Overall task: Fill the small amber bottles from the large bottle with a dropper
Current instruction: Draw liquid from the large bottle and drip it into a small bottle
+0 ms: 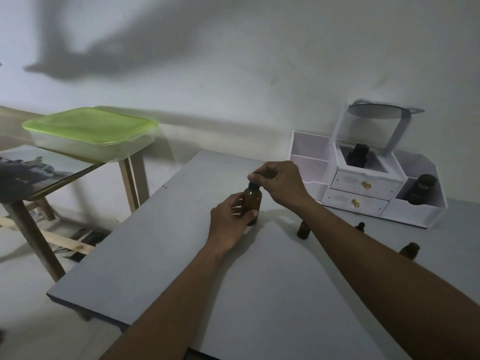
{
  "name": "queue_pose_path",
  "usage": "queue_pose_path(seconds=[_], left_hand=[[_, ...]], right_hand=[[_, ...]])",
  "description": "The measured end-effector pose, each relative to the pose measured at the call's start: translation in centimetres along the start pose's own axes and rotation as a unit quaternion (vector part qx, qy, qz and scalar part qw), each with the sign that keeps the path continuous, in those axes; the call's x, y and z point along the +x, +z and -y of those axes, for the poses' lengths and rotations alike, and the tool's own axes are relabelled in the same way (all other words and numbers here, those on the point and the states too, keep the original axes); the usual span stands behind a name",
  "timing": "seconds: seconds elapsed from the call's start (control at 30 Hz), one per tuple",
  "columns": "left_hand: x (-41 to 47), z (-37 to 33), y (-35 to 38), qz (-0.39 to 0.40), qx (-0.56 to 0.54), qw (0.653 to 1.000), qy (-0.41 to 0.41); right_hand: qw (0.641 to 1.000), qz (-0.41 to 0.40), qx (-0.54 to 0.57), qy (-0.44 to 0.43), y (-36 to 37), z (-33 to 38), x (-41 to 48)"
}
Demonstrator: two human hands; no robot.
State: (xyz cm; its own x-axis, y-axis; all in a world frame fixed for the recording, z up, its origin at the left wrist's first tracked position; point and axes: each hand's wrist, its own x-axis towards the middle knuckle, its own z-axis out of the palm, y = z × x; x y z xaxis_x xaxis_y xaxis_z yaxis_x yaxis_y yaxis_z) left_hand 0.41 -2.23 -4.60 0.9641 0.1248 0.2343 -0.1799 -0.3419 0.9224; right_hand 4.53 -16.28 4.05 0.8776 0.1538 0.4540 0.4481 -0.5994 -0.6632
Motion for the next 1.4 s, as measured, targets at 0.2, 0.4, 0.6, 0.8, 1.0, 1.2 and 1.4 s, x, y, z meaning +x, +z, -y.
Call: queue_pose_path(seconds=[0.2, 0.4, 0.6, 0.8, 1.0, 1.2, 1.4], left_hand=[[0.0, -0.1, 0.0, 0.002, 0.015, 1.0, 0.0], [-0.1, -0.1, 0.0, 0.006, 0.012, 1.0, -0.006], [-0.6, -0.5, 0.1, 0.01, 0.033, 0.999, -0.014], [-2.8, -1.3, -0.4, -0.117, -0.009, 0.993, -0.016], [-6.1, -4.3, 3.1, -0.029, -0.031, 0.999, 0.026], [-8.7, -7.9, 10.7, 0.169, -0.042, 0.984, 0.032], [-9.9, -9.7, 17.5, 0.245, -0.065, 0.967, 0.01]], right_hand=[[1.0, -0.011, -0.01, -0.005, 0.2, -0.1, 0.3], [1.0, -0.02, 0.002, 0.0, -0.1, 0.5, -0.2], [0.995, -0.07, 0.06, -0.023, -3.4, 3.1, -0.1], [0.985, -0.119, 0.118, -0.045, -9.5, 6.0, -0.6], [0.985, -0.113, 0.127, -0.041, -16.0, 6.1, -3.4], [0.986, -0.139, 0.084, -0.024, -21.9, 2.4, -7.5], [0.984, -0.168, 0.027, 0.058, -25.8, -3.1, -11.2]])
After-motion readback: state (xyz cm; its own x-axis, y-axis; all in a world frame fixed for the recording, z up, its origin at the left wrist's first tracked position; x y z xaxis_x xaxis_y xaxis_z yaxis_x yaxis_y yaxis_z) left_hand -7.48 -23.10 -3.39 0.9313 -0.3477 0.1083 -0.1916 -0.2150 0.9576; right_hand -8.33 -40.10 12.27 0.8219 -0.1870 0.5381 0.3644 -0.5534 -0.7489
